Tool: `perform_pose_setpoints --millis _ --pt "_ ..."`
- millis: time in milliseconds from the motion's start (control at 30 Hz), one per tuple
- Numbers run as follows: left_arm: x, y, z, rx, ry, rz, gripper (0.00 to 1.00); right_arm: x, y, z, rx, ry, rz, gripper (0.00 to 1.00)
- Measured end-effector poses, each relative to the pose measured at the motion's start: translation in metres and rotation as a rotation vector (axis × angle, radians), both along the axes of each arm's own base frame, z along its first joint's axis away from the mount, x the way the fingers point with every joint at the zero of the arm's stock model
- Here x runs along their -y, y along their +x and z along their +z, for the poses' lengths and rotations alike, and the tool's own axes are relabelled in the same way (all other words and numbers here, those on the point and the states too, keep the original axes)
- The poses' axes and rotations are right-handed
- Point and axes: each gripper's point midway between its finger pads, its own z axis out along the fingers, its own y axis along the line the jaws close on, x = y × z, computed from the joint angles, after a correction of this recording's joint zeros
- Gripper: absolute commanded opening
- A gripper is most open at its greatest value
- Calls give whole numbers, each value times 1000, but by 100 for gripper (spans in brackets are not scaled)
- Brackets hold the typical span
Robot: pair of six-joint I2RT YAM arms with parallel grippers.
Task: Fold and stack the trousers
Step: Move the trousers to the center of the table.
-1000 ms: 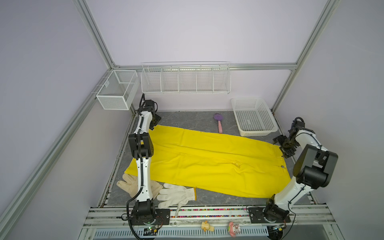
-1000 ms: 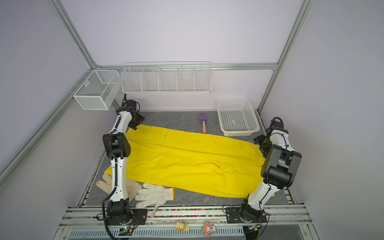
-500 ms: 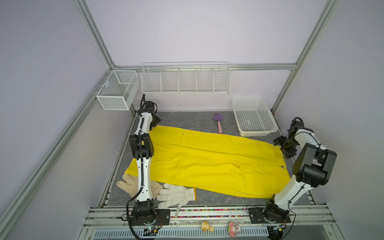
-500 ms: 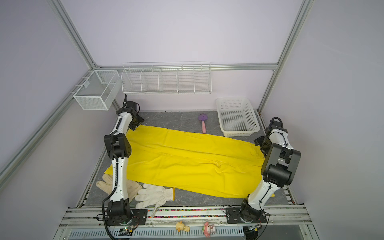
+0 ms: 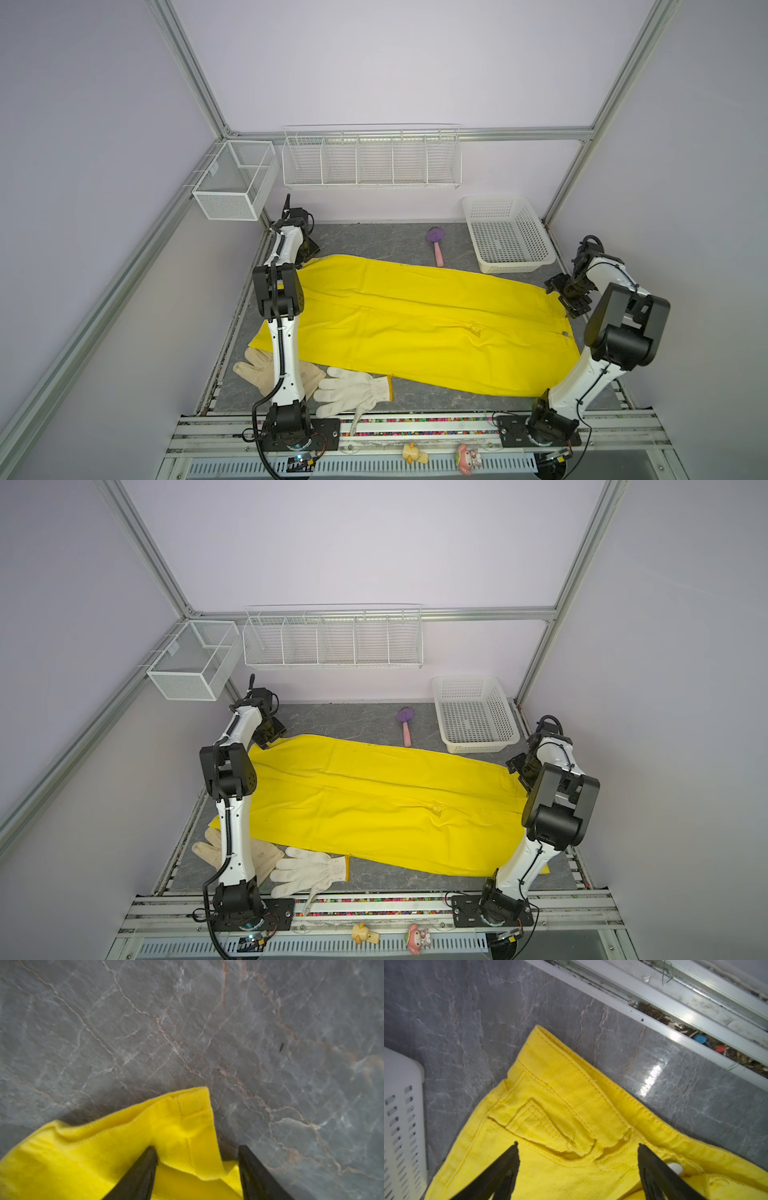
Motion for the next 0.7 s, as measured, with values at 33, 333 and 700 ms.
perform_pose_setpoints --millis 33,333,700 --pt "-1 -2 -1 -7 -1 0 47 -1 0 -2 -5 3 1 90" --pt "-7 -9 -1 -40 -1 -2 0 -5 6 -17 -35 20 4 89" --pt "-5 -23 7 -64 -3 -12 0 -11 49 -6 53 37 0 86"
